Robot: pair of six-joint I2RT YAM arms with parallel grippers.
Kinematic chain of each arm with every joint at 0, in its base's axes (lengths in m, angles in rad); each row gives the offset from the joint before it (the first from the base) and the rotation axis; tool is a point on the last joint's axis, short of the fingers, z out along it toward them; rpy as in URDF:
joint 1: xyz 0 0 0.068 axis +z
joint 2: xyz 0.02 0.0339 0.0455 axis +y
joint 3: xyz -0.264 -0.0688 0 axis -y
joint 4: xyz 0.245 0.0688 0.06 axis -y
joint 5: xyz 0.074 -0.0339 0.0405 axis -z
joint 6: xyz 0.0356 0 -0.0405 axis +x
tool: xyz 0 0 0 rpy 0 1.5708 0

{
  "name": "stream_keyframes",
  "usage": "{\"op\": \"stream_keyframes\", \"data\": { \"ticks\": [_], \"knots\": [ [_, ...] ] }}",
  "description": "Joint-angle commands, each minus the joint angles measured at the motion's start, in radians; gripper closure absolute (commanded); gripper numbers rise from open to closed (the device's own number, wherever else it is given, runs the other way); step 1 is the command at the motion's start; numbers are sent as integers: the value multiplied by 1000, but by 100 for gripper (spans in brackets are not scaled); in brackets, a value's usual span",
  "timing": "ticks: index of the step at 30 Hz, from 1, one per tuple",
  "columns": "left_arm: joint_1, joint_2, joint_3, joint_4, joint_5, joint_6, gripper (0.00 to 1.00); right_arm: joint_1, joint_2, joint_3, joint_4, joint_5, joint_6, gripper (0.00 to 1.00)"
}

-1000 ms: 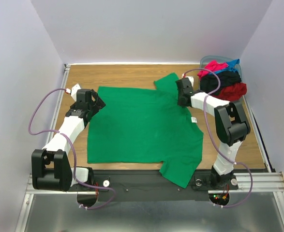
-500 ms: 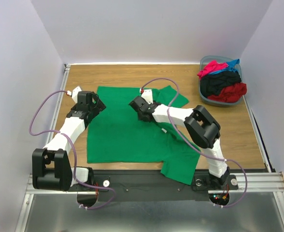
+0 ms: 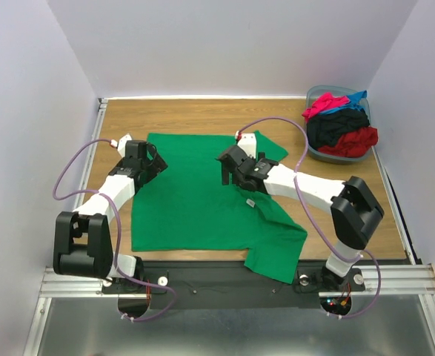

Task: Fold and stack the t-shirts
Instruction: Flatten the tshirt out

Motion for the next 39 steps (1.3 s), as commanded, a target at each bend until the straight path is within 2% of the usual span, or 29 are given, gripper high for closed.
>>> {"op": "stream_keyframes", "data": {
  "ticks": [1,2,4,7,11,12,18,28,29,30,31,34,39],
  "knots": [
    [-13,28,-14,43,8,8,2,-30,-36,-60,3,23,-21,6],
    [-13,35,-14,48,11,9,2,-35,-31,-62,3,17,-32,7],
    [-13,61,-17,65,25,9,2,-43,-7,-50,6,-8,-67,20],
    [-13,106,-15,83,37,9,2,-50,45,-16,26,-60,-103,28],
    [-13,159,-6,82,23,9,2,-75,121,27,42,-81,-107,34],
    [-13,176,-1,79,19,9,2,-90,144,35,46,-92,-104,38],
    [-13,199,2,68,-4,1,2,-115,177,55,76,-107,-84,47],
    [-13,195,6,53,-30,3,1,-116,202,90,105,-130,-120,52],
    [-13,196,6,53,-32,5,2,-116,205,91,107,-130,-121,54],
    [-13,196,6,51,-35,5,2,-118,211,93,108,-130,-121,65],
    [-13,196,6,50,-37,3,2,-118,214,95,108,-132,-121,67],
    [-13,199,8,45,-41,3,2,-130,222,90,108,-143,-117,68],
    [-13,193,11,31,-60,5,2,-150,205,43,108,-146,-95,62]
  ]
}}
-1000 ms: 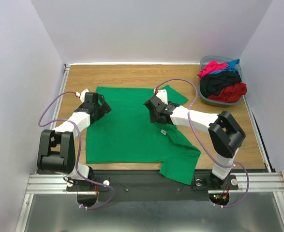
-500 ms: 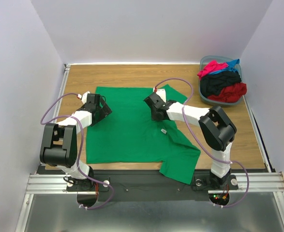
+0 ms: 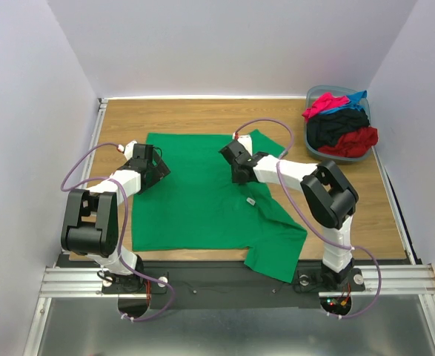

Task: Fold and stack the t-shirts
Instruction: Flatten the tshirt out

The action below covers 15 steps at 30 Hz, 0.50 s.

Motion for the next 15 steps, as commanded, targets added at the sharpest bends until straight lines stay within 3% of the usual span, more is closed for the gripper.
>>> {"op": "stream_keyframes", "data": {
  "ticks": [1,2,5,7,15],
  "knots": [
    [-2,-2,14,-30,-41,4,2,-20,-14,-22,36,7,15,62],
    [-2,-2,14,-32,-41,1,2,-19,-18,-25,35,7,15,62],
    [-2,-2,17,-36,-45,3,2,-24,-26,-28,36,25,13,79],
    [-2,-2,20,-44,-57,3,2,-28,-38,-29,36,33,13,97],
    [-2,12,27,-72,-96,-4,2,-125,-144,-97,35,79,1,100]
  ]
}}
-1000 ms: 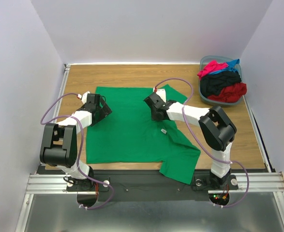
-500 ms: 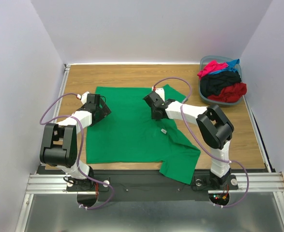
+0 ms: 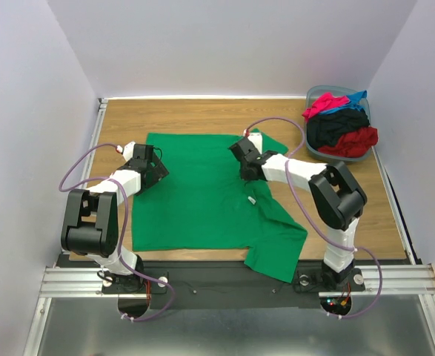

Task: Fold and stack the t-shirts
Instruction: Flatten the tshirt out

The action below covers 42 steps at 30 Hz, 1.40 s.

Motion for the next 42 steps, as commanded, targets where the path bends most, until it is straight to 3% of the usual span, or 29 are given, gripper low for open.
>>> {"op": "stream_keyframes", "data": {
  "ticks": [1,8,12,18,21,22,24,27,30,31,37,42],
  "knots": [
    [-2,13,31,-50,-51,-5,2,-91,-112,-51,13,66,-18,100],
    [5,21,45,-76,-83,-9,2,-260,-194,-110,13,92,-75,100],
    [8,29,49,-85,-92,-6,2,-363,-155,-78,13,111,-131,100],
    [16,32,54,-101,-111,-9,2,-413,-91,2,11,216,-210,99],
    [16,30,65,-107,-112,-6,2,-413,-77,34,10,250,-225,84],
    [16,27,68,-110,-103,-3,2,-413,-82,34,7,200,-230,71],
    [16,10,78,-108,-80,4,2,-413,-115,25,7,118,-218,54],
    [16,-25,97,-105,-54,18,2,-412,-173,11,7,45,-204,41],
    [16,-72,121,-107,-28,27,2,-410,-227,-4,7,-99,-195,18],
    [16,-80,132,-104,-19,32,2,-404,-232,5,11,-181,-195,0],
    [16,-21,268,-98,-2,83,2,-355,-96,141,19,-283,-198,0],
    [18,154,407,-105,17,113,2,-344,68,305,19,-285,-170,0]
  ]
}}
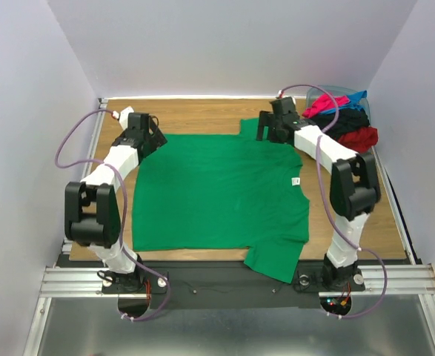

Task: Fold and stack the t-shirts
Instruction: Flatten the tshirt out

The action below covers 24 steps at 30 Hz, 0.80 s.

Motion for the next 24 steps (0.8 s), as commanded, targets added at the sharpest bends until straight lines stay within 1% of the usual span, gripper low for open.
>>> {"op": "stream_keyframes", "data": {
  "ticks": [1,5,8,9,12,14,15,16,17,18,20,21,23,24],
  "knots": [
    [4,131,93,0,24,50,2,11,127,126,14,-21,24,0],
    [6,284,212,-13,41,63,2,13,286,245,14,30,13,0],
    [7,346,284,0,35,70,2,10,372,362,16,90,-27,0],
    [9,392,312,-16,29,72,2,10,424,394,14,102,-39,0],
    [12,476,404,-46,9,74,2,7,496,498,14,127,-73,0],
    [15,550,485,-74,7,71,2,0,562,572,16,127,-90,0],
    [15,577,522,-97,3,66,2,-1,582,594,16,139,-93,0],
    [15,626,591,-138,-5,69,2,-4,630,621,16,174,-108,0],
    [15,648,622,-152,-14,70,2,-10,654,650,16,180,-116,0],
    [15,668,651,-163,-19,70,2,-15,683,719,16,179,-123,0],
    [21,702,724,-180,-5,74,2,-30,749,779,16,155,-137,0],
    [23,734,749,-178,5,78,5,-35,768,842,17,150,-139,0],
    [30,786,833,-187,19,83,9,-46,797,888,19,142,-139,0],
    [33,802,861,-191,24,87,13,-49,815,905,22,136,-139,0]
  ]
}}
